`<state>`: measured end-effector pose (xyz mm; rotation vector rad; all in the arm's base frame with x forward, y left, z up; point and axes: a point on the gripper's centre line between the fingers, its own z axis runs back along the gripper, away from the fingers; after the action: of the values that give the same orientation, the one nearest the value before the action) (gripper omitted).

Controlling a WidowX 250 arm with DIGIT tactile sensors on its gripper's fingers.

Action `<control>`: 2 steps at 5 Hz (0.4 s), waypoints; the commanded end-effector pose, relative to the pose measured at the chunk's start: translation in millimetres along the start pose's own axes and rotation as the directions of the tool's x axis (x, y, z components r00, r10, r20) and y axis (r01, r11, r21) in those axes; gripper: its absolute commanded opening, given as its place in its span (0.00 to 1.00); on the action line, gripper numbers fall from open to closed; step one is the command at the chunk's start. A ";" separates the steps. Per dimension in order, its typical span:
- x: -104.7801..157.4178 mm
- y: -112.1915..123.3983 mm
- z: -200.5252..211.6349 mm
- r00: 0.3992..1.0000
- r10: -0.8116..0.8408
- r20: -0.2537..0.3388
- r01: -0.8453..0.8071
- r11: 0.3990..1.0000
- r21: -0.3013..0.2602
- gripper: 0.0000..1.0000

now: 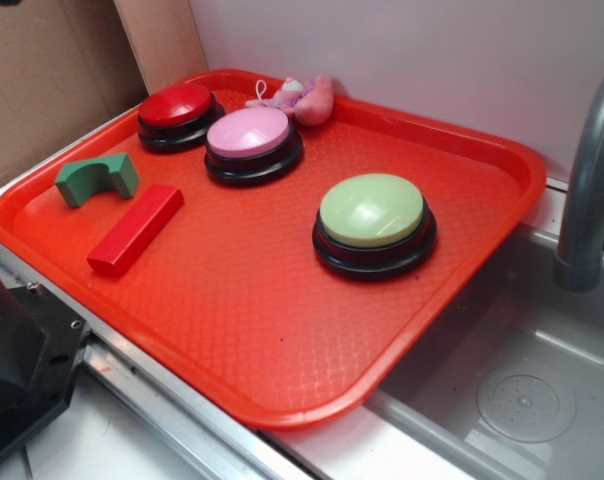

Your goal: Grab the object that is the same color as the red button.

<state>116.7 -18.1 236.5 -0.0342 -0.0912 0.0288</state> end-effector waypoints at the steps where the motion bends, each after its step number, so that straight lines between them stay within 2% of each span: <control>1: 0.0 0.0 0.0 1.000 0.000 0.000 0.000 1.000 0.000 1.00; 2: -1.7 5.7 -11.1 0.999 0.038 0.028 -0.038 0.999 -0.003 1.00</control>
<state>112.6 -12.1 219.8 -0.0351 -0.1056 0.0771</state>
